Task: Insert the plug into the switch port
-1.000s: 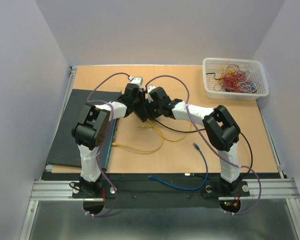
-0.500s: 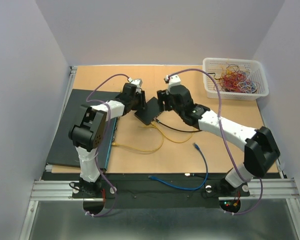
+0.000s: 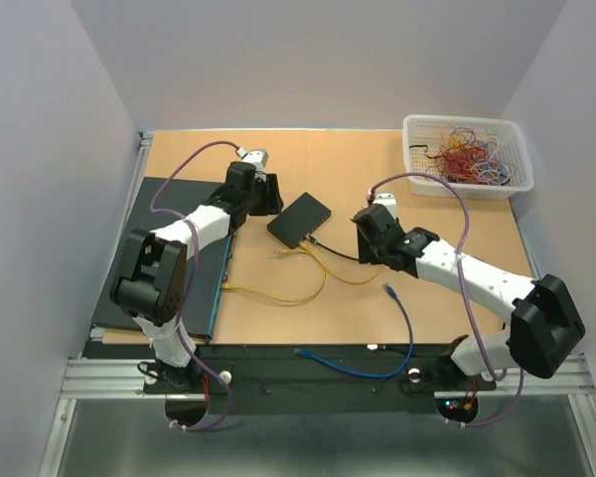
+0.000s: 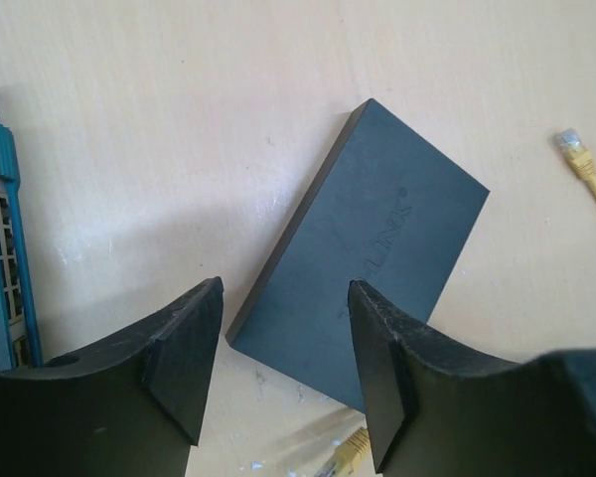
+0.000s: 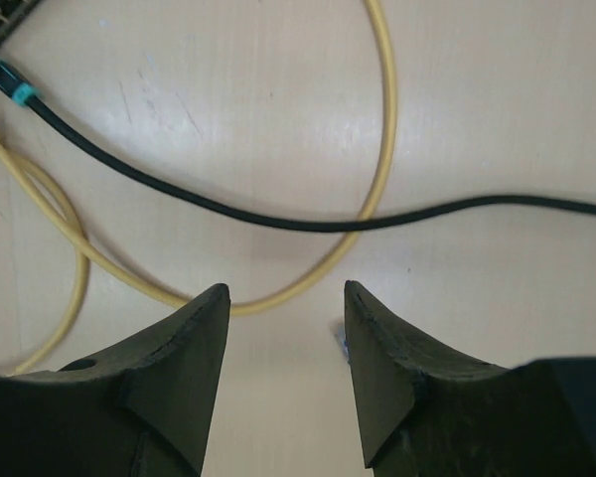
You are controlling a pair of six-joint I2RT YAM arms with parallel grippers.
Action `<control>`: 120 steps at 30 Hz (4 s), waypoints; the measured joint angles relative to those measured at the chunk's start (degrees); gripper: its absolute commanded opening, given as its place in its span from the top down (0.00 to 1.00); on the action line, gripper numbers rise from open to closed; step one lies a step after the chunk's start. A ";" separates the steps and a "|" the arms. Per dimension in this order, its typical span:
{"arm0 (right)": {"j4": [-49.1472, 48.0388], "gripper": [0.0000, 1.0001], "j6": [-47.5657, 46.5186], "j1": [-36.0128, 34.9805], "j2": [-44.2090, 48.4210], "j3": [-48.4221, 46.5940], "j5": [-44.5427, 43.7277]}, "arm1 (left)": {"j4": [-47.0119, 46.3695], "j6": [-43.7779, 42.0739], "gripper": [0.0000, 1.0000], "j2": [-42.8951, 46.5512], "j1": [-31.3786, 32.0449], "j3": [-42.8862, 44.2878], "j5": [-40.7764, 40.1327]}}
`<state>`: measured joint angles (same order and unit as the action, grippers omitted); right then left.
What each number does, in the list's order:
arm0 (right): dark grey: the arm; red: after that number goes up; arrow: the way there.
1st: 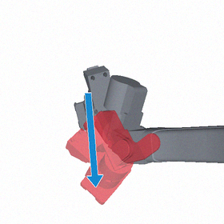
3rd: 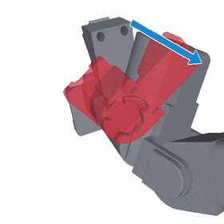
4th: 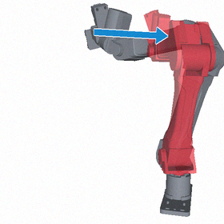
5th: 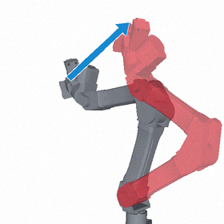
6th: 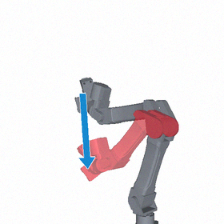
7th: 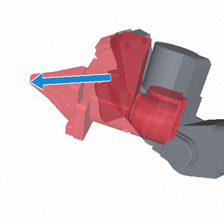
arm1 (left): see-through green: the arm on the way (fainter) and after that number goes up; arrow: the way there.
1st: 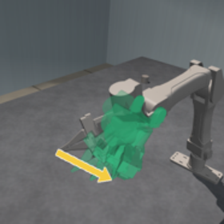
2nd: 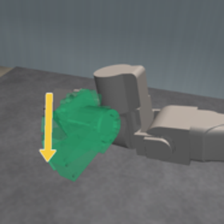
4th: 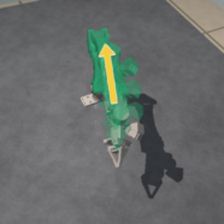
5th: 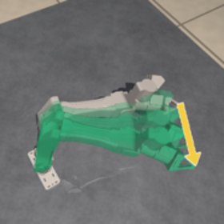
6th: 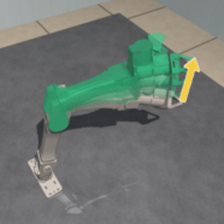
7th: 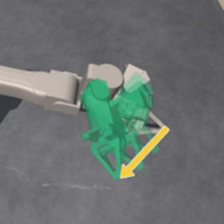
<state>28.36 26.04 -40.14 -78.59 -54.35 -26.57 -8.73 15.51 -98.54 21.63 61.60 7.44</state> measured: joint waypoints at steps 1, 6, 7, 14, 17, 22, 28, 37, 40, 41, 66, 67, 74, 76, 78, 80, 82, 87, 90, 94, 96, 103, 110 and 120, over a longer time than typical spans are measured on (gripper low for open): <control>1.20 0.44 1.03 0.00 0.39 0.52 0.46 | 0.07 0.02 0.35 0.94 0.00 -0.26 -0.11; 6.34 0.41 5.49 0.00 2.97 3.58 3.78 | -0.04 0.00 0.35 3.37 0.00 -0.90 -0.31; 7.61 0.39 6.54 0.00 3.28 3.98 4.46 | -0.04 0.00 0.35 3.67 0.00 -1.11 -0.35; 12.72 0.35 11.50 0.00 4.00 5.51 6.05 | -0.22 -0.02 0.36 5.60 0.00 -2.08 -0.44; 13.44 0.32 13.07 0.00 3.78 5.53 6.16 | -0.22 -0.02 0.37 5.95 0.00 -2.08 -0.44; 13.25 0.27 15.06 0.76 -1.03 5.86 6.29 | -0.24 -0.02 0.37 6.73 0.00 -2.12 -0.37; 11.56 0.37 16.02 4.50 -5.11 9.03 7.96 | -0.39 -0.07 0.38 7.41 0.00 -2.84 -0.42; 6.16 0.82 16.15 6.67 -3.56 11.52 11.21 | -0.39 -0.24 0.38 7.41 0.00 -3.10 -0.42; 5.07 1.00 16.00 6.71 -2.89 12.09 12.02 | -0.37 -0.22 0.38 7.41 0.00 -3.10 -0.42; 4.98 1.00 15.93 6.71 -2.69 12.20 12.09 | -0.39 -0.22 0.39 7.41 0.00 -3.10 -0.42; -49.18 1.00 7.85 6.21 26.49 28.96 55.65 | -37.81 18.32 0.48 27.08 2.01 -28.48 28.89; -53.53 1.00 8.70 6.21 25.14 29.00 58.25 | -42.01 20.02 0.48 27.32 2.36 -30.49 30.73; -68.30 0.99 13.46 6.19 19.89 28.57 67.71 | -59.58 28.70 0.49 29.66 5.40 -37.42 38.71; -70.14 1.00 14.25 6.21 19.50 28.20 68.67 | -62.18 31.19 0.49 29.77 6.03 -38.34 39.63; -72.04 0.99 14.93 6.21 19.04 27.82 69.51 | -63.06 33.09 0.49 29.55 6.40 -39.01 40.26; -73.24 1.00 15.58 6.21 18.88 27.82 69.92 | -63.67 34.56 0.49 28.63 6.84 -39.12 40.59; -74.38 1.00 16.31 6.21 18.64 27.82 70.25 | -64.04 35.71 0.49 27.32 7.28 -39.12 40.65; -76.76 1.00 17.55 6.21 16.94 27.82 70.79 | -64.37 38.60 0.49 24.72 8.35 -39.12 40.76; -77.57 1.00 17.97 6.19 15.45 27.82 70.99 | -64.41 40.26 0.49 24.46 8.66 -39.12 40.89; -78.60 1.00 18.45 6.21 13.92 27.82 71.14 | -64.59 40.59 0.49 24.98 8.74 -39.12 41.11; -79.30 0.99 18.78 6.21 13.31 27.82 71.19 | -64.46 39.45 0.49 26.71 8.76 -39.12 41.09; -81.61 1.00 19.76 6.21 10.99 27.82 71.41 | -65.75 34.53 0.49 32.68 8.87 -39.10 40.46; -83.95 0.99 21.22 6.21 9.55 27.78 71.84 | -65.55 31.19 0.48 32.70 9.42 -39.08 39.63; -86.99 1.00 22.21 4.76 6.34 25.03 72.28 | -65.44 27.15 0.48 28.63 11.78 -37.09 36.96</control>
<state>-58.63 48.25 -35.38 -72.25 -29.32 45.71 -74.17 42.65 -69.91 33.41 24.51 44.40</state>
